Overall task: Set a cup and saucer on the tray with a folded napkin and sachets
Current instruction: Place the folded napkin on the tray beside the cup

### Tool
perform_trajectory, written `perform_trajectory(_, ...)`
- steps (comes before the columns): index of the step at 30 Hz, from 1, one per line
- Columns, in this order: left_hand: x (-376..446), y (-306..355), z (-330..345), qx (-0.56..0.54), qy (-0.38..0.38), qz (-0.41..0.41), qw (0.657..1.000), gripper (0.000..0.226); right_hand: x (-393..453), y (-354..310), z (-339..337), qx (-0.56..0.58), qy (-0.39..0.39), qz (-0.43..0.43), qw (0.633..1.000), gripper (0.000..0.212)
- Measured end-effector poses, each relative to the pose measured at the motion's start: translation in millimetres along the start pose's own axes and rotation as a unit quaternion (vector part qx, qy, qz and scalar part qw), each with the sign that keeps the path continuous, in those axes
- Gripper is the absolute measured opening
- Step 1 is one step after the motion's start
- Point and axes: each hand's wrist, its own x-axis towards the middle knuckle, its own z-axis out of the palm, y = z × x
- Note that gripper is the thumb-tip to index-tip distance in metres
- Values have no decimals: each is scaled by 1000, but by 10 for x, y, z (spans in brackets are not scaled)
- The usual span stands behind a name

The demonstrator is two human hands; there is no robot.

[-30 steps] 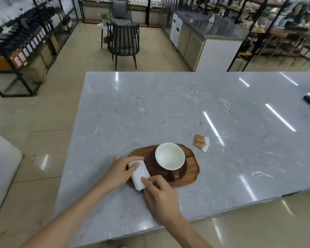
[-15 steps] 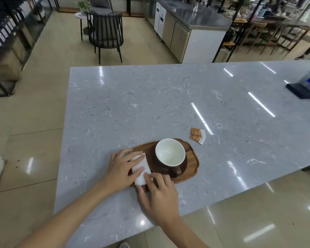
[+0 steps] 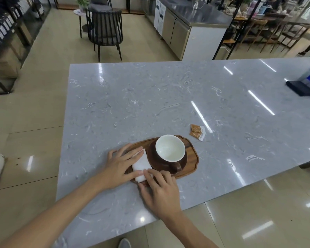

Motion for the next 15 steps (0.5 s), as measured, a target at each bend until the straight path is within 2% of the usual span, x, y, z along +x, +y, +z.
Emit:
perform_trajectory(6,15,38,73,37,27,-16,999,74,65,-9,51,-37,45,26,998,41)
perform_trajectory(15,64,24,128,6,37,-8,999,72,43,8,144,16,28,46,998,37)
